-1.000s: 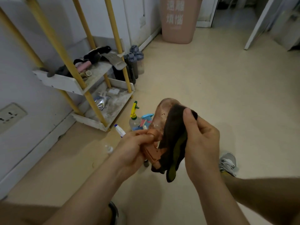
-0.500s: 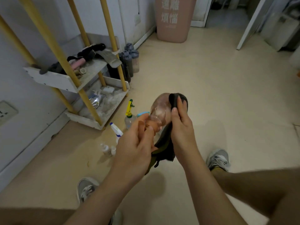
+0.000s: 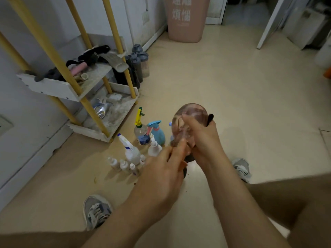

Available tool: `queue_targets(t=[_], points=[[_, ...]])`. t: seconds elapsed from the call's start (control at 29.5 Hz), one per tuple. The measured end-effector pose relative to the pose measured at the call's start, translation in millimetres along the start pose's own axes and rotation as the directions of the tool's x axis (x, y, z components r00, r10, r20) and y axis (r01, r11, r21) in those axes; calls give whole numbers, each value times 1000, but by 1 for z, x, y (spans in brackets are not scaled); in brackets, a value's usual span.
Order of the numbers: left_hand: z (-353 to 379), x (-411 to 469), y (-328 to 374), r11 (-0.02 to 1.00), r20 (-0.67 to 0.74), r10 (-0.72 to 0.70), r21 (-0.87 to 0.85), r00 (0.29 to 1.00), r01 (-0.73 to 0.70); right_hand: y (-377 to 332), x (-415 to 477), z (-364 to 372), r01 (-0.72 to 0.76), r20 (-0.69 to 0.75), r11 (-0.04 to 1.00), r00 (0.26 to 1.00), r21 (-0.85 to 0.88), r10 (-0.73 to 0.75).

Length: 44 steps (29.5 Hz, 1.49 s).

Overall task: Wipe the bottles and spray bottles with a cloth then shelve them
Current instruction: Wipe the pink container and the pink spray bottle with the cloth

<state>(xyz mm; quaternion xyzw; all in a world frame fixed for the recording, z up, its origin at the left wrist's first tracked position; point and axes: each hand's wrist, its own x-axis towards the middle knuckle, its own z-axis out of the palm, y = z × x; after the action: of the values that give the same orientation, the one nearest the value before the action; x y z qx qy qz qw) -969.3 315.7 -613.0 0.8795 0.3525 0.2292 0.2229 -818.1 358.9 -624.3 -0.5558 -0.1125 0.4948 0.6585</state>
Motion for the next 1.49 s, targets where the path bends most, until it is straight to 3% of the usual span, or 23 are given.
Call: queue_targets(t=[0.07,0.2,0.24,0.27,0.3,0.34,0.41,0.44,0.54,0.64,0.81,0.91,0.98,1.02,1.08,1.15,1.19,1.22,1.25,1.32,1.36,1.42,1.49], points=[[7,-1,1,989,61,-12,146,998,3,6,-2,-12,-47,-12,994,999,102,48],[2,1,-1,994,236,35,92,971,-58,11,-3,-21,-72,47,981,997,178,65],[-8,4,-1,995,311,40,-104,949,-8,8,-6,-22,-92,90,979,993,182,76],[-22,9,1,917,384,8,-371,923,146,7,-7,-25,-128,151,975,983,181,101],[-31,15,-2,755,362,-50,-597,931,272,6,-9,-27,-166,220,969,968,184,124],[-35,21,-12,637,250,-193,-704,949,315,7,-10,-30,-201,290,960,947,194,140],[-24,31,-40,599,116,-469,-687,875,412,3,-15,-36,-235,408,951,903,201,137],[-23,28,-51,586,149,-529,-648,836,487,-1,-21,-32,-242,470,952,873,188,129],[-3,24,-70,406,448,-537,-605,715,685,-15,-28,-26,-140,589,985,807,106,51],[-5,24,-76,424,414,-529,-627,741,654,-25,-23,-27,2,648,1000,761,-28,16],[-47,35,-76,421,204,-621,-728,757,542,-28,-18,-43,132,564,971,826,-200,4],[-70,39,-62,618,184,-587,-527,788,583,-19,-16,-50,206,451,923,892,-326,-40],[-77,40,-49,661,258,-540,-459,801,594,-14,-21,-46,316,394,820,911,-477,-122],[-75,42,-43,615,288,-526,-521,800,591,-8,-26,-39,374,360,754,913,-541,-194],[-64,43,-28,400,308,-544,-723,781,564,8,-37,-21,463,240,638,881,-615,-408],[-52,43,-18,161,353,-492,-861,796,482,23,-46,-3,465,83,630,839,-622,-537],[-48,41,-15,117,367,-439,-882,820,457,27,-48,2,447,27,655,837,-609,-546],[-44,41,-15,144,365,-385,-884,848,446,28,-46,3,426,-8,687,846,-589,-532],[-43,40,-12,243,339,-358,-866,870,438,27,-43,0,399,-27,720,865,-567,-501],[-36,37,-15,636,152,-330,-694,932,338,25,-40,-10,361,-9,793,908,-491,-419],[-30,37,-16,760,53,-311,-585,949,282,25,-40,-13,351,26,837,926,-420,-376],[-14,34,-18,797,-54,-319,-556,946,237,29,-46,-9,319,123,909,947,-268,-296],[-3,35,-20,602,-16,-428,-751,904,272,31,-57,1,296,206,934,945,-198,-256]])
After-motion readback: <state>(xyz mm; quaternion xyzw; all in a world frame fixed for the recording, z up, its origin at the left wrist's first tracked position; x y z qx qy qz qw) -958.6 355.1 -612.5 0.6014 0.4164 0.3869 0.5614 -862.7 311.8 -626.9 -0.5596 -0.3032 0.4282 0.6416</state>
